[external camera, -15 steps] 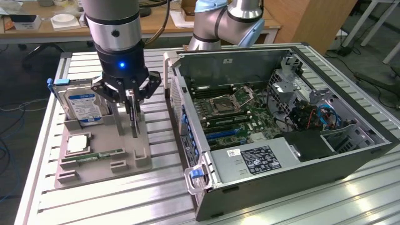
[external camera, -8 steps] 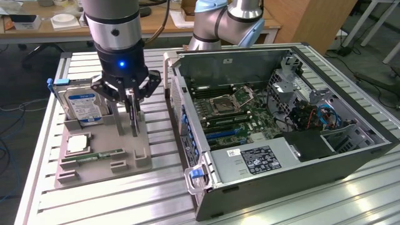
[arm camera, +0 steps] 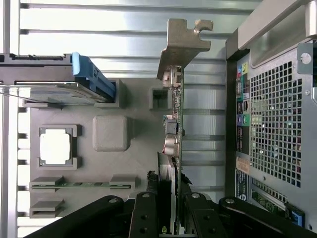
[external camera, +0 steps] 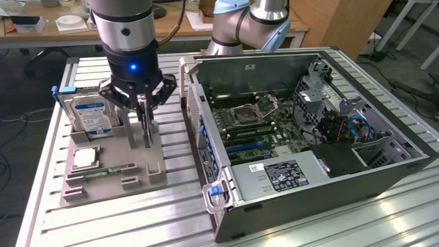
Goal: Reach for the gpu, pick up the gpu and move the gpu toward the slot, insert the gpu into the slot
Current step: 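Pick up the gpu and move the gpu toward the slot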
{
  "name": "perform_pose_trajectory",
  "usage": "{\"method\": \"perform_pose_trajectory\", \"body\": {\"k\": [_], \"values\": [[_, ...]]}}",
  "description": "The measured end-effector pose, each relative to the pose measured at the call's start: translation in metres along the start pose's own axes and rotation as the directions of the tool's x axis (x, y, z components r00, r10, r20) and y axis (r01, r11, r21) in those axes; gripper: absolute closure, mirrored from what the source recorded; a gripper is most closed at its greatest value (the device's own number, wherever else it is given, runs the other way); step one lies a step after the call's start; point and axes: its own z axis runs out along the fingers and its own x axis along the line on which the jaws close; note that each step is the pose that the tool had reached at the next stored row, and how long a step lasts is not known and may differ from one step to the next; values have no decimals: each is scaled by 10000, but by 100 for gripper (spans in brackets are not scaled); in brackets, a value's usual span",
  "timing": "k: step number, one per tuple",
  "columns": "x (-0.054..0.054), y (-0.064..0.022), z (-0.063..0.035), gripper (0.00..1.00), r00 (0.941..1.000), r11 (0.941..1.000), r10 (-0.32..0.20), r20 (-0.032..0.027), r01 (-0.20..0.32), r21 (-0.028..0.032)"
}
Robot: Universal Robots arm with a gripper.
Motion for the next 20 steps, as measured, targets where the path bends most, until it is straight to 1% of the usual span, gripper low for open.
{"method": "perform_pose_trajectory", "body": {"k": [6,10,12,15,20], "values": [[-1,6,-75,73,10000,10000,0,1,0,-34],[-2,10,-130,73,10000,10000,0,0,0,-38],[-4,12,-164,73,10000,10000,-2,0,2,0],[-4,19,-240,73,10000,10000,-2,1,2,91],[-6,30,-371,73,10000,9999,-3,1,3,133]]}}
